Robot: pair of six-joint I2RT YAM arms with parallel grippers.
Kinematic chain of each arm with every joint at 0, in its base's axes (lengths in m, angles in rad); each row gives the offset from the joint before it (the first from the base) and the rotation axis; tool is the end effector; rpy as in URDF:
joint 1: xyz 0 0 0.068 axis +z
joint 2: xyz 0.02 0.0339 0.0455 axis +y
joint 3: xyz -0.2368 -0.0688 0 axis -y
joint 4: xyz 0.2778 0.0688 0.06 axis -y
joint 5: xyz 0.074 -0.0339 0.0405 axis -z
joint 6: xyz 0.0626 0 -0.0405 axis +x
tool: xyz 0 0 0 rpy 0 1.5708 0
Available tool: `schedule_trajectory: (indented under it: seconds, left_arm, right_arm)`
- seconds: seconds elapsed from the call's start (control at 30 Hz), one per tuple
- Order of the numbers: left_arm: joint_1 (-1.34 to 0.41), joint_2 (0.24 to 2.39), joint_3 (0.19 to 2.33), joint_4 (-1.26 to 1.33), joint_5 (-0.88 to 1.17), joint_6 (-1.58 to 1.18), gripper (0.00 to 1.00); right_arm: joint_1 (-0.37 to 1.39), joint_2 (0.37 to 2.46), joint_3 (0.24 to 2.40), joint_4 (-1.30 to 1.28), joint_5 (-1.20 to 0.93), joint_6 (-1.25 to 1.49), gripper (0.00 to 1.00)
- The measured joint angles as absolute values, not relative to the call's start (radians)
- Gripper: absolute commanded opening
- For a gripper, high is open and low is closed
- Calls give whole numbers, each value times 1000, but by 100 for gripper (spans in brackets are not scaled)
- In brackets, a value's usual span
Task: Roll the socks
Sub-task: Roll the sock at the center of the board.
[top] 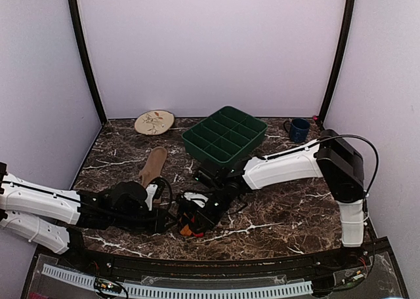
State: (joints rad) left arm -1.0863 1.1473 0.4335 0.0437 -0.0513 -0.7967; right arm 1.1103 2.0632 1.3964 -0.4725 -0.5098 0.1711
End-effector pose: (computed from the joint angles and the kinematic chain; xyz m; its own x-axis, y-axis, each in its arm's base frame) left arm 0.1328 -0.2454 0.1081 -0.8208 0.0262 -0.5707 0.3979 0.7430 -0.5382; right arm 0.1687 0.4088 0.0807 -0.5463 -0.7669 -0.3366 -0.7911 0.3406 0.5080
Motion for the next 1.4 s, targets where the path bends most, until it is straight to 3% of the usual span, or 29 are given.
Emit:
schedule_trajectory:
  seconds: [0.93, 1.4]
  left_arm:
    - [-1182, 1270, 519, 36, -126, -601, 48]
    - [-1279, 1361, 659, -89, -258, -412, 36]
  right_arm:
    - [1014, 2176, 1494, -445, -862, 439, 0]
    - [984, 2201, 1494, -418, -926, 477, 0]
